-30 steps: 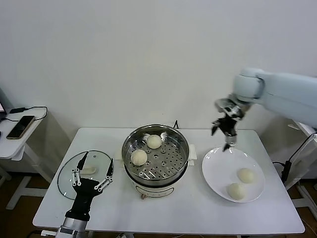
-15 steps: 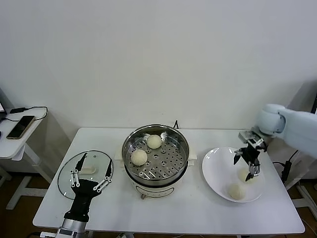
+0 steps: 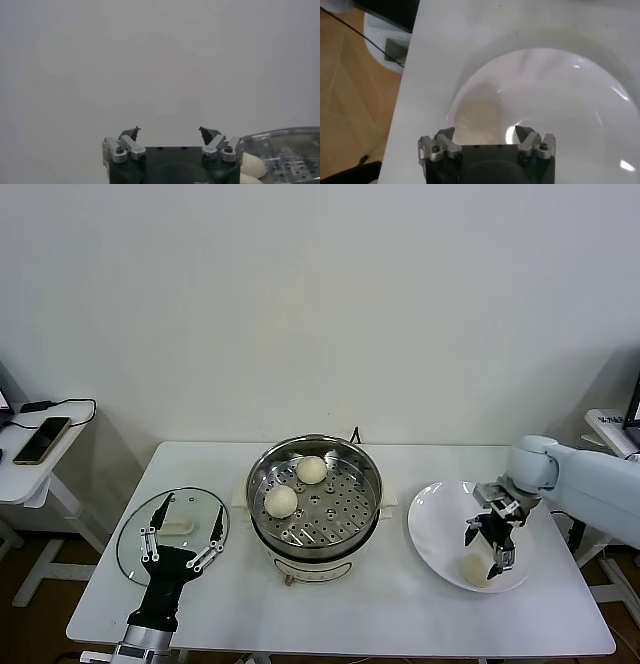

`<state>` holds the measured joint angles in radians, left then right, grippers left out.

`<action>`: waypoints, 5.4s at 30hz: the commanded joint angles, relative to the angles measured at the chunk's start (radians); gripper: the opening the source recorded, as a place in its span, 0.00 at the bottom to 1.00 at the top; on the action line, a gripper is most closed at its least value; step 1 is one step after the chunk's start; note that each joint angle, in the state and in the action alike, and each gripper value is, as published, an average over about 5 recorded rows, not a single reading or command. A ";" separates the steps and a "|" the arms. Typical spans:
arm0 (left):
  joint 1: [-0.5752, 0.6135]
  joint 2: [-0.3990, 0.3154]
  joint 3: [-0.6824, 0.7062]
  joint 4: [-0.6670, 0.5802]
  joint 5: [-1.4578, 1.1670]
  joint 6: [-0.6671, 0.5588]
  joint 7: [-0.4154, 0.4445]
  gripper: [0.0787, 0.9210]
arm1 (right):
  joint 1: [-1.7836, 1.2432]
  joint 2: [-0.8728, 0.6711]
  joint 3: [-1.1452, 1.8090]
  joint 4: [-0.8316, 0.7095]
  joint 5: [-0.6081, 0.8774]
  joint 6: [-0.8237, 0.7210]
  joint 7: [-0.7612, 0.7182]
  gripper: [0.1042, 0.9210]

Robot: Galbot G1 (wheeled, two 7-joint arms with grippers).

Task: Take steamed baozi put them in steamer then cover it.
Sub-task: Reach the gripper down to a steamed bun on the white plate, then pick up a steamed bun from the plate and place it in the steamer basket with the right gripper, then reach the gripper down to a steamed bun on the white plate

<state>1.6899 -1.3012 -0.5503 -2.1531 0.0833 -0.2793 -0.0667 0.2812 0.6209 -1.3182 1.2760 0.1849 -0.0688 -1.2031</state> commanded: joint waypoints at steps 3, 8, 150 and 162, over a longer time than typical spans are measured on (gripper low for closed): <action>0.002 -0.001 -0.004 0.001 0.001 -0.001 -0.003 0.88 | -0.058 0.002 0.032 -0.009 -0.030 0.003 0.007 0.85; 0.004 -0.004 -0.005 0.001 0.001 -0.002 -0.004 0.88 | -0.053 -0.007 0.037 -0.012 -0.041 0.005 -0.002 0.76; -0.002 0.004 0.004 -0.005 0.011 -0.011 -0.012 0.88 | -0.195 -0.020 0.265 -0.265 -0.076 0.016 0.115 0.88; -0.012 0.006 -0.001 -0.005 0.005 -0.008 -0.011 0.88 | -0.220 0.015 0.301 -0.292 -0.083 0.014 0.130 0.78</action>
<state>1.6810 -1.2965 -0.5491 -2.1577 0.0908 -0.2881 -0.0782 0.0941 0.6246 -1.0411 1.0023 0.1074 -0.0528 -1.0893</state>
